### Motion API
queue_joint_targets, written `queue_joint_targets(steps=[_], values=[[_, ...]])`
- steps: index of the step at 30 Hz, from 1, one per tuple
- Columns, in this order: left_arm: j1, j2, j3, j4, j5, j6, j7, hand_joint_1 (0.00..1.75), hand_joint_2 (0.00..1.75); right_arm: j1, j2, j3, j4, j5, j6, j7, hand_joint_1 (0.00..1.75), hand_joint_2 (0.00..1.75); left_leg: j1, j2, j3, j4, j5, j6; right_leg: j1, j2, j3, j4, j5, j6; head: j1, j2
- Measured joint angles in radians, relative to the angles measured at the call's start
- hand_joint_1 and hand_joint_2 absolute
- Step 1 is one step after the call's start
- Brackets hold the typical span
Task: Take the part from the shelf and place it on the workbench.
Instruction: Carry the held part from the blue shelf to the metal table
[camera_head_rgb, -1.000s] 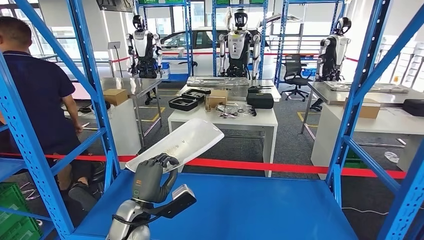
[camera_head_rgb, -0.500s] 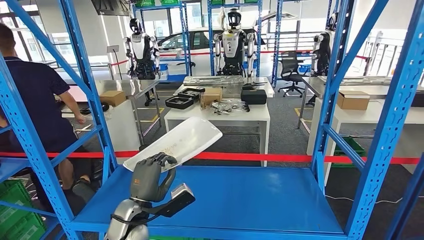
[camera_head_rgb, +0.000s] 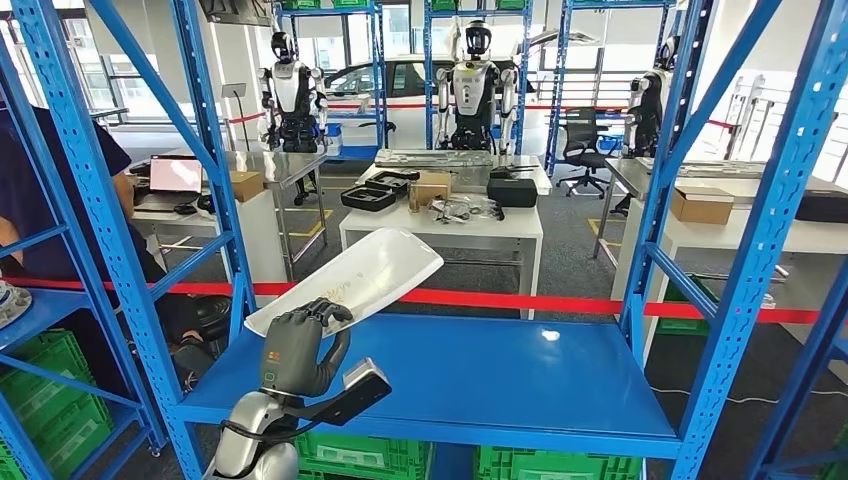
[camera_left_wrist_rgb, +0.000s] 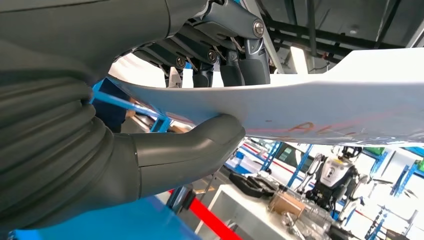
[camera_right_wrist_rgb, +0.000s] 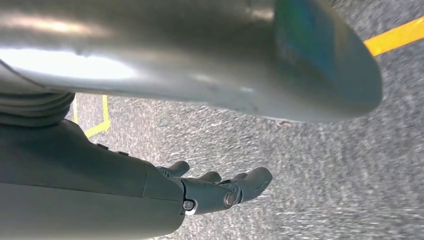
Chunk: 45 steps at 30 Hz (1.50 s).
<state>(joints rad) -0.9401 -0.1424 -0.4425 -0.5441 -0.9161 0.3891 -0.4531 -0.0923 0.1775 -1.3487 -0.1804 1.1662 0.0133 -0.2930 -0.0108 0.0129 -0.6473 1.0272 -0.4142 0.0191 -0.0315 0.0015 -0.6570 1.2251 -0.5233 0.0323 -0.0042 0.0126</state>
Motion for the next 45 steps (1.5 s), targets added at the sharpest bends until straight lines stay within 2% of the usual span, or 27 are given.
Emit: queue_joint_targets(steps=[1, 3, 6, 8, 10, 11, 12, 14, 16, 18, 20, 22, 23, 26, 27, 28, 29, 31, 33, 34, 36, 38, 41, 42, 43, 44, 45], values=[[0.0, 0.001, 0.0, 0.0, 0.0, 0.0, 0.0, 1.59, 1.75, -0.001, 0.0, 0.001, 0.0, 0.004, 0.001, 0.0, 0.0, 0.0, 0.001, 0.0, -0.019, 0.012, 0.006, -0.006, 0.001, 0.0, 0.043, -0.059, -0.001, 0.002, 0.001, 0.0], [0.001, 0.002, 0.0, -0.001, 0.0, 0.0, 0.0, 1.59, 1.75, -0.002, 0.001, 0.004, 0.0, 0.01, 0.002, 0.005, 0.0, 0.0, -0.001, 0.0, -0.041, 0.032, 0.015, -0.018, 0.004, 0.003, 0.088, -0.132, -0.022, -0.012, 0.001, 0.0], [0.002, 0.004, 0.0, -0.001, 0.0, 0.0, 0.001, 1.59, 1.75, -0.001, 0.002, 0.007, 0.0, 0.012, 0.003, 0.02, 0.0, 0.0, -0.001, -0.002, -0.048, 0.037, 0.027, -0.033, 0.005, 0.005, 0.079, -0.136, -0.016, -0.044, -0.002, 0.0], [0.002, 0.008, -0.001, 0.0, 0.001, -0.001, 0.001, 1.59, 1.75, -0.001, 0.003, 0.007, 0.0, 0.012, 0.005, 0.037, 0.0, 0.0, 0.002, -0.006, -0.063, 0.071, -0.019, -0.046, 0.003, 0.002, 0.063, -0.14, 0.004, -0.059, -0.004, 0.0], [0.002, 0.012, -0.001, 0.0, 0.002, -0.006, -0.002, 1.59, 1.75, -0.001, 0.003, 0.007, 0.0, 0.012, 0.006, 0.05, 0.0, 0.0, 0.006, -0.009, -0.088, 0.171, -0.116, -0.057, 0.003, 0.001, 0.041, -0.142, 0.027, -0.065, -0.006, 0.0], [0.003, 0.013, -0.001, -0.001, 0.003, -0.011, -0.004, 1.59, 1.75, -0.001, 0.003, 0.007, 0.0, 0.011, 0.006, 0.053, 0.0, 0.0, 0.007, -0.009, -0.099, 0.231, -0.153, -0.06, 0.003, 0.001, 0.028, -0.142, 0.039, -0.065, -0.006, 0.0], [0.006, 0.014, -0.001, -0.001, 0.003, -0.016, -0.006, 1.59, 1.75, -0.001, 0.003, 0.007, 0.0, 0.01, 0.006, 0.055, 0.0, 0.0, 0.008, -0.009, -0.101, 0.278, -0.171, -0.06, 0.004, 0.001, 0.013, -0.142, 0.051, -0.065, -0.007, 0.0], [0.009, 0.015, -0.001, -0.001, 0.003, -0.022, -0.008, 1.59, 1.75, -0.001, 0.003, 0.007, 0.0, 0.009, 0.006, 0.058, 0.0, 0.0, 0.007, -0.01, -0.064, 0.287, -0.148, -0.053, 0.007, 0.001, -0.018, -0.142, 0.076, -0.064, -0.008, 0.0], [0.009, 0.015, -0.001, -0.007, 0.004, -0.025, -0.008, 1.59, 1.75, -0.001, 0.006, 0.007, 0.0, 0.009, 0.006, 0.056, 0.0, 0.0, 0.001, -0.014, 0.032, 0.178, -0.123, -0.033, 0.011, 0.002, -0.043, -0.142, 0.099, -0.061, -0.008, 0.0], [0.006, 0.013, -0.001, -0.018, 0.003, -0.03, -0.008, 1.59, 1.75, -0.001, 0.01, 0.007, 0.001, 0.007, 0.008, 0.049, 0.0, 0.0, -0.009, -0.015, 0.122, 0.052, -0.138, -0.017, 0.009, 0.002, -0.052, -0.148, 0.12, -0.052, -0.007, 0.0], [0.002, 0.011, -0.001, -0.024, 0.003, -0.038, -0.009, 1.59, 1.75, -0.001, 0.012, 0.008, 0.001, 0.004, 0.009, 0.038, 0.0, 0.0, -0.018, -0.014, 0.146, 0.0, -0.142, -0.008, 0.004, 0.001, -0.048, -0.164, 0.143, -0.037, -0.008, 0.0], [-0.001, 0.008, -0.003, -0.026, 0.003, -0.051, -0.011, 1.59, 1.75, 0.0, 0.013, 0.008, 0.001, 0.002, 0.011, 0.03, 0.0, 0.0, -0.015, -0.011, 0.139, -0.022, -0.112, 0.004, 0.002, 0.002, -0.049, -0.175, 0.148, -0.024, -0.008, 0.0], [-0.002, 0.005, -0.004, -0.026, 0.003, -0.056, -0.012, 1.59, 1.75, 0.0, 0.014, 0.008, 0.001, 0.002, 0.011, 0.028, 0.0, 0.0, -0.012, -0.009, 0.134, -0.032, -0.095, 0.011, 0.003, 0.002, -0.055, -0.162, 0.123, -0.021, -0.008, 0.0], [-0.005, -0.001, -0.006, -0.028, 0.003, -0.068, -0.014, 1.59, 1.75, -0.001, 0.014, 0.008, 0.001, 0.0, 0.011, 0.025, 0.0, 0.0, -0.009, -0.006, 0.097, -0.039, -0.049, 0.021, 0.006, 0.003, -0.091, -0.015, -0.018, -0.013, -0.004, 0.0], [-0.005, -0.002, -0.006, -0.028, 0.003, -0.071, -0.015, 1.59, 1.75, -0.001, 0.013, 0.008, 0.001, -0.001, 0.011, 0.024, 0.0, 0.0, -0.009, -0.005, 0.079, -0.037, -0.038, 0.021, 0.006, 0.003, -0.098, 0.042, -0.04, -0.011, -0.003, 0.0], [-0.004, -0.003, -0.007, -0.027, 0.003, -0.073, -0.016, 1.59, 1.75, -0.001, 0.012, 0.008, 0.001, -0.002, 0.01, 0.023, 0.0, 0.0, -0.009, -0.004, 0.061, -0.033, -0.026, 0.019, 0.006, 0.002, -0.095, 0.078, -0.036, -0.008, -0.002, 0.0], [-0.004, -0.003, -0.007, -0.027, 0.003, -0.075, -0.018, 1.59, 1.75, -0.001, 0.012, 0.008, 0.001, -0.004, 0.01, 0.023, 0.0, 0.0, -0.008, -0.002, 0.041, -0.027, -0.016, 0.017, 0.005, 0.002, -0.076, 0.082, -0.013, -0.005, -0.001, 0.0], [-0.004, -0.003, -0.007, -0.026, 0.003, -0.076, -0.021, 1.59, 1.75, -0.002, 0.011, 0.008, 0.001, -0.005, 0.01, 0.023, 0.0, 0.0, -0.005, 0.0, 0.003, -0.009, 0.0, 0.008, 0.002, 0.0, 0.006, -0.004, 0.02, -0.001, 0.0, 0.0], [-0.005, -0.002, -0.008, -0.028, 0.003, -0.077, -0.023, 1.59, 1.75, -0.004, 0.011, 0.008, 0.001, -0.006, 0.01, 0.022, 0.0, 0.0, -0.006, 0.001, -0.024, 0.013, 0.01, -0.002, 0.005, 0.001, 0.086, -0.12, -0.005, -0.008, 0.0, 0.0], [-0.005, -0.002, -0.008, -0.029, 0.003, -0.078, -0.025, 1.59, 1.75, -0.005, 0.011, 0.008, 0.001, -0.006, 0.011, 0.022, 0.0, 0.0, -0.008, 0.001, -0.03, 0.02, 0.015, -0.007, 0.007, 0.003, 0.104, -0.15, -0.022, -0.017, -0.001, 0.0], [-0.005, -0.003, -0.008, -0.029, 0.006, -0.078, -0.029, 1.59, 1.75, -0.004, 0.011, 0.007, 0.001, -0.007, 0.011, 0.021, 0.0, 0.0, -0.008, 0.001, -0.034, 0.022, 0.026, -0.018, 0.009, 0.004, 0.102, -0.158, -0.019, -0.036, -0.002, 0.0], [-0.005, -0.001, -0.008, -0.027, 0.011, -0.079, -0.033, 1.59, 1.75, -0.005, 0.013, 0.007, 0.001, -0.007, 0.012, 0.02, 0.0, 0.0, -0.005, -0.003, -0.047, 0.041, 0.0, -0.032, 0.006, 0.001, 0.089, -0.162, -0.002, -0.052, -0.003, 0.0], [-0.005, 0.003, -0.008, -0.023, 0.014, -0.082, -0.037, 1.59, 1.75, -0.005, 0.014, 0.007, 0.001, -0.007, 0.012, 0.017, 0.0, 0.0, 0.004, -0.009, -0.089, 0.191, -0.132, -0.052, 0.004, -0.002, 0.057, -0.167, 0.031, -0.061, -0.006, 0.0], [-0.004, 0.003, -0.008, -0.021, 0.015, -0.084, -0.039, 1.59, 1.75, -0.005, 0.014, 0.007, 0.001, -0.007, 0.012, 0.016, 0.0, 0.0, 0.007, -0.009, -0.098, 0.248, -0.158, -0.056, 0.004, -0.002, 0.044, -0.167, 0.042, -0.06, -0.006, 0.0], [-0.004, 0.004, -0.008, -0.018, 0.016, -0.088, -0.04, 1.59, 1.75, -0.005, 0.014, 0.007, 0.001, -0.007, 0.012, 0.015, 0.0, 0.0, 0.009, -0.009, -0.098, 0.285, -0.164, -0.058, 0.004, -0.002, 0.03, -0.166, 0.052, -0.059, -0.006, 0.0], [-0.003, 0.004, -0.008, -0.016, 0.016, -0.093, -0.043, 1.59, 1.75, -0.005, 0.014, 0.007, 0.001, -0.007, 0.012, 0.014, 0.0, 0.0, 0.01, -0.009, -0.083, 0.292, -0.148, -0.057, 0.004, -0.002, 0.017, -0.166, 0.062, -0.057, -0.007, 0.0], [-0.003, 0.005, -0.008, -0.015, 0.016, -0.097, -0.049, 1.59, 1.75, -0.005, 0.014, 0.007, 0.001, -0.007, 0.013, 0.013, 0.0, 0.0, 0.01, -0.01, -0.05, 0.263, -0.122, -0.054, 0.004, -0.002, 0.005, -0.166, 0.071, -0.055, -0.007, 0.0]])
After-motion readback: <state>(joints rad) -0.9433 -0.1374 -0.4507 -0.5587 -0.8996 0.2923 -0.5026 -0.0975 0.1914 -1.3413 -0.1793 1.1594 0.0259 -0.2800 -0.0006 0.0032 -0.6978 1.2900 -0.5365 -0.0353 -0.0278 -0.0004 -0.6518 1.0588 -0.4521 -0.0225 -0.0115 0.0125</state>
